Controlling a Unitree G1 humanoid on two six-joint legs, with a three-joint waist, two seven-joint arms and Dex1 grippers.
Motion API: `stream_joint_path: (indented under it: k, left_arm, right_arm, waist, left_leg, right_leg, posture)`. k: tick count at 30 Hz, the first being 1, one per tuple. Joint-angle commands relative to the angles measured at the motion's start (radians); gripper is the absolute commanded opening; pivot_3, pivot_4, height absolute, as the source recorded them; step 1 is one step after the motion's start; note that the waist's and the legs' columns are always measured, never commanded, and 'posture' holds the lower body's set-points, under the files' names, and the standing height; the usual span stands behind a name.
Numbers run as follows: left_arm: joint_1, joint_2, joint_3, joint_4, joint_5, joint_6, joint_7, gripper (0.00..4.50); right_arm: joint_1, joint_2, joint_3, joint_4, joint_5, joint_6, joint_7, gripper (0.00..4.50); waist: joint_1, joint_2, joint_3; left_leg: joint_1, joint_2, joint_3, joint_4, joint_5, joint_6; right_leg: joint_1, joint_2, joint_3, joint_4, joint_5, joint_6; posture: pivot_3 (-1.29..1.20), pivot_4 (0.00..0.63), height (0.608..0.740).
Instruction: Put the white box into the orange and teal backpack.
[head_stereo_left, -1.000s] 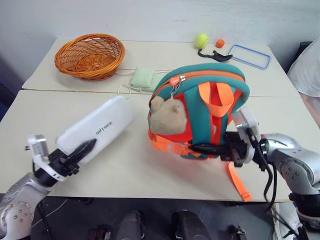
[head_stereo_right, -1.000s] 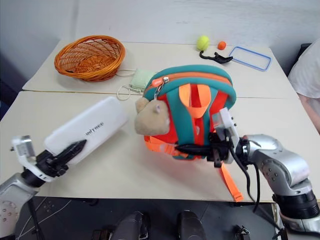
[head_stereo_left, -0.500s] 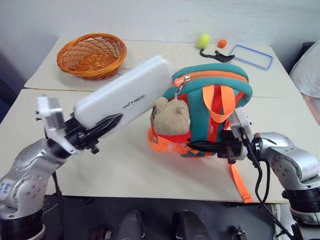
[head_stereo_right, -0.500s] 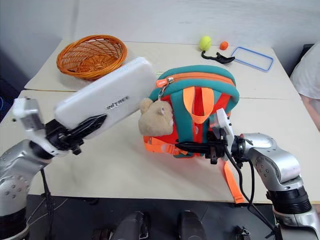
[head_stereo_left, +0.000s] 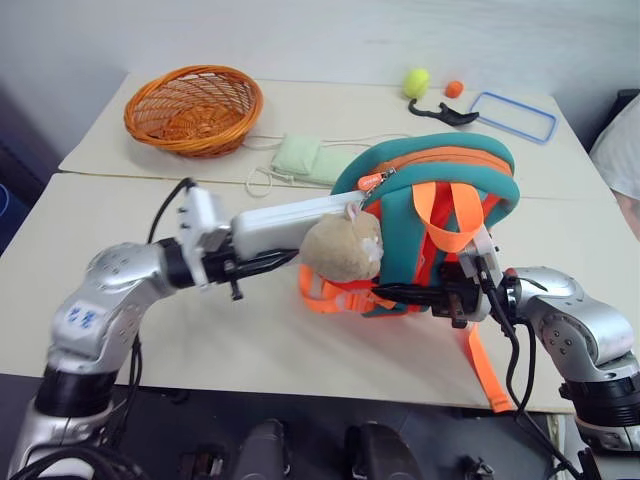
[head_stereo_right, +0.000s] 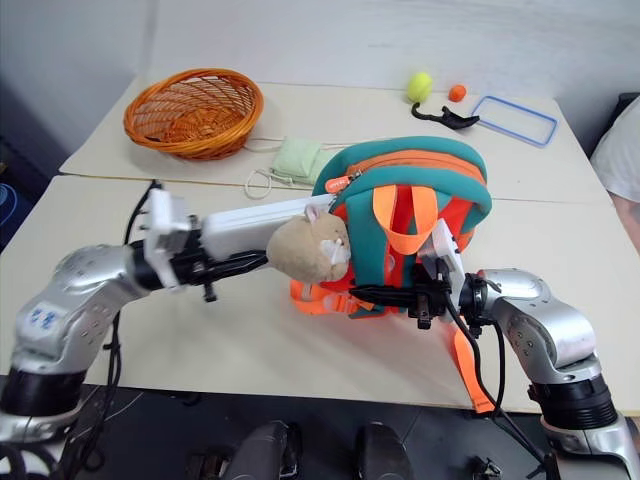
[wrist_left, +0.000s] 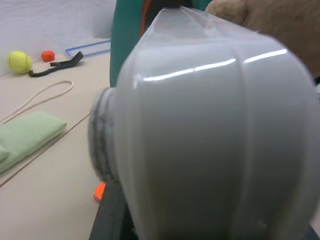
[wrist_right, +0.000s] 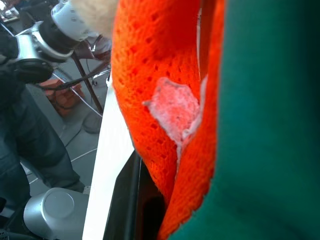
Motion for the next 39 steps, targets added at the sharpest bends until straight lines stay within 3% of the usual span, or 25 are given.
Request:
stream_joint_path:
  k: [1, 7, 12, 15, 19, 21, 23, 25, 29, 34, 39]
  left_arm:
    - [-0.150, -0.059, -0.118, 0.085, 0.081, 0.005, -0.042, 1.29]
    - [-0.438, -0.265, -0.243, 0.404, 0.222, -0.047, -0.061, 1.29]
    - [-0.528, -0.424, -0.261, 0.649, 0.291, -0.165, -0.087, 1.29]
    - [-0.510, -0.465, -0.222, 0.665, 0.272, -0.167, -0.094, 2.20]
    - [-0.469, -0.417, -0.143, 0.582, 0.219, -0.121, -0.145, 3.29]
    - [-0.431, -0.346, -0.105, 0.512, 0.176, -0.153, -0.255, 3.82]
    - [-0.372, -0.190, -0.058, 0.452, 0.150, -0.166, -0.400, 3.82]
    - [-0.336, -0.101, -0.028, 0.430, 0.144, -0.155, -0.450, 3.82]
    - [-0.258, 0.018, 0.019, 0.290, 0.081, -0.062, -0.472, 3.82]
    - [-0.147, 0.071, 0.099, 0.093, -0.007, 0.035, -0.413, 3.82]
    - [-0.056, -0.047, 0.152, -0.008, 0.046, -0.045, -0.175, 3.82]
  right_arm:
    - [-0.004, 0.005, -0.007, -0.037, 0.010, -0.008, 0.009, 0.13]
    - [-0.008, -0.001, 0.012, -0.050, 0.003, 0.001, 0.021, 0.13]
    - [-0.004, 0.016, 0.010, -0.078, -0.001, -0.009, -0.009, 0.13]
    - [0.002, 0.029, 0.004, -0.091, 0.001, -0.013, -0.036, 0.13]
    - [0.014, 0.039, -0.006, -0.106, -0.004, -0.015, -0.068, 0.13]
    - [0.022, 0.040, -0.012, -0.110, -0.009, -0.020, -0.082, 0.13]
    - [0.020, 0.051, -0.040, -0.100, -0.003, -0.020, -0.112, 0.13]
    - [0.015, 0.054, -0.047, -0.094, -0.005, -0.020, -0.120, 0.13]
    - [-0.002, 0.054, -0.043, -0.088, -0.001, -0.012, -0.119, 0.13]
    - [-0.035, 0.047, -0.034, -0.060, -0.012, -0.012, -0.103, 0.13]
    - [-0.037, 0.044, -0.006, -0.053, -0.034, -0.015, -0.078, 0.13]
  waist:
    - [0.001, 0.000, 0.000]
    - [0.000, 0.000, 0.000]
    - [-0.003, 0.000, 0.000]
    - [-0.002, 0.000, 0.000]
    - [-0.003, 0.000, 0.000]
    - [-0.005, 0.000, 0.000]
    - [-0.006, 0.000, 0.000]
    - [-0.034, 0.000, 0.001]
    - [-0.027, 0.000, 0.001]
    - [-0.019, 0.000, 0.001]
    - [-0.013, 0.000, 0.001]
  left_leg:
    - [-0.001, 0.000, 0.000, 0.001, 0.000, 0.000]
    - [-0.007, 0.000, 0.001, 0.005, 0.000, 0.001]
    - [-0.008, 0.001, 0.001, 0.006, 0.000, 0.001]
    - [-0.008, 0.001, 0.000, 0.008, 0.000, 0.001]
    - [-0.008, 0.001, -0.001, 0.010, 0.000, 0.001]
    - [-0.009, 0.001, -0.001, 0.010, 0.000, 0.001]
    - [-0.008, 0.001, -0.001, 0.009, 0.000, 0.000]
    - [-0.009, 0.002, 0.000, 0.009, 0.000, 0.000]
    - [-0.008, 0.003, -0.001, 0.007, 0.002, -0.003]
    - [-0.009, 0.000, -0.004, 0.010, 0.000, 0.002]
    - [-0.009, 0.000, -0.004, 0.010, -0.001, 0.003]
  right_leg:
    - [0.000, 0.000, 0.000, 0.000, 0.000, 0.000]
    - [-0.006, 0.002, 0.000, 0.005, 0.001, 0.001]
    - [-0.007, 0.003, 0.000, 0.006, 0.001, 0.001]
    - [-0.006, 0.002, -0.001, 0.006, 0.001, 0.001]
    - [-0.006, 0.002, -0.001, 0.007, 0.001, 0.001]
    - [-0.006, 0.002, -0.001, 0.008, 0.001, 0.001]
    - [-0.006, 0.002, -0.001, 0.009, 0.001, 0.001]
    - [-0.007, 0.003, 0.000, 0.009, 0.001, 0.001]
    - [-0.008, 0.004, -0.001, 0.010, 0.000, 0.001]
    - [-0.004, 0.000, -0.001, 0.009, 0.001, 0.001]
    - [-0.004, 0.000, -0.001, 0.009, 0.001, 0.001]
  posture:
    - [0.00, 0.150, 0.740]
    - [0.00, 0.150, 0.740]
    - [0.00, 0.150, 0.740]
    - [0.00, 0.150, 0.740]
    - [0.00, 0.150, 0.740]
    - [0.00, 0.150, 0.740]
    - [0.00, 0.150, 0.740]
    - [0.00, 0.150, 0.740]
    - [0.00, 0.150, 0.740]
    - [0.00, 0.150, 0.740]
    - [0.00, 0.150, 0.740]
